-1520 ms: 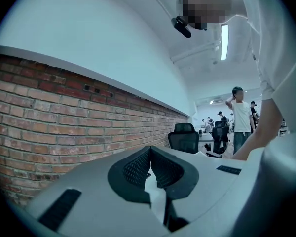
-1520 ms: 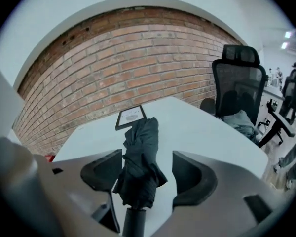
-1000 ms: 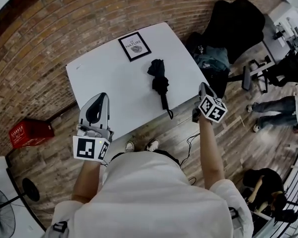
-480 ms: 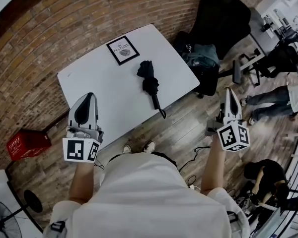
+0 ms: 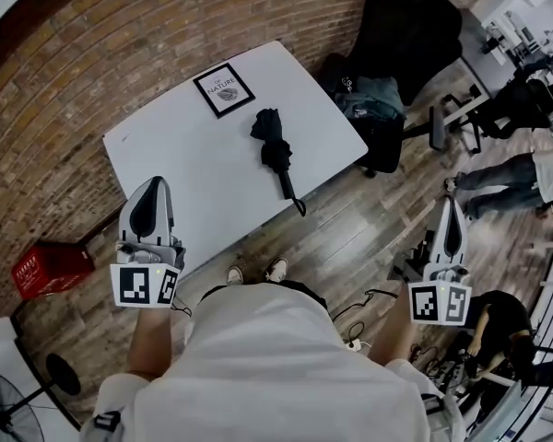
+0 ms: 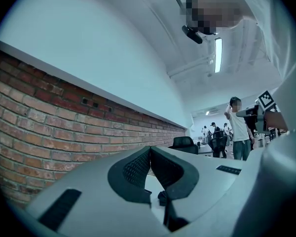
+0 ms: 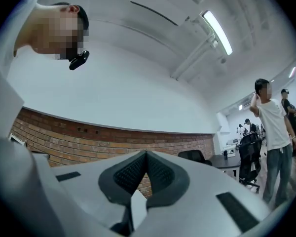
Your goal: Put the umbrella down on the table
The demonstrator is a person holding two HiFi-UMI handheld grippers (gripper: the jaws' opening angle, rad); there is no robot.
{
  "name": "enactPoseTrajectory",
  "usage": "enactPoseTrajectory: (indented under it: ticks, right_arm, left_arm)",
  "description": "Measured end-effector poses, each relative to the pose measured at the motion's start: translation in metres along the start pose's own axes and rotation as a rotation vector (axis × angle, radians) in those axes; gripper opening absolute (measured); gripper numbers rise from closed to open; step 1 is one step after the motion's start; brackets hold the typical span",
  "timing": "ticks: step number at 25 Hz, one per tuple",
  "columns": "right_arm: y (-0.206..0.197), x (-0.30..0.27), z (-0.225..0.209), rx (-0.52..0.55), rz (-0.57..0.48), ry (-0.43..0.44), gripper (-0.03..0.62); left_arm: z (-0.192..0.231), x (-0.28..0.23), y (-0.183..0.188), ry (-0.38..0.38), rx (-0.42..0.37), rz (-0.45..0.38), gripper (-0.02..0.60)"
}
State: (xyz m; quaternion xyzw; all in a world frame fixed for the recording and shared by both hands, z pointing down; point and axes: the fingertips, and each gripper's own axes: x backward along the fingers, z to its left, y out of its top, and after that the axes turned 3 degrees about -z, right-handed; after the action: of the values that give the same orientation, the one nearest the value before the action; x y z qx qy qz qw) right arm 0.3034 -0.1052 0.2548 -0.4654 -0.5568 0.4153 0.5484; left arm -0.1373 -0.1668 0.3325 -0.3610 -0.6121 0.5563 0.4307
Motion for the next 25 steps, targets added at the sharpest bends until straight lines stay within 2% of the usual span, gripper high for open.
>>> enactPoseTrajectory:
  ticks: [25]
  right_arm:
    - [-0.017, 0.0, 0.02, -0.029, 0.042, 0.035, 0.02]
  left_arm:
    - [-0.012, 0.01, -0.006, -0.009, 0.012, 0.015, 0.023]
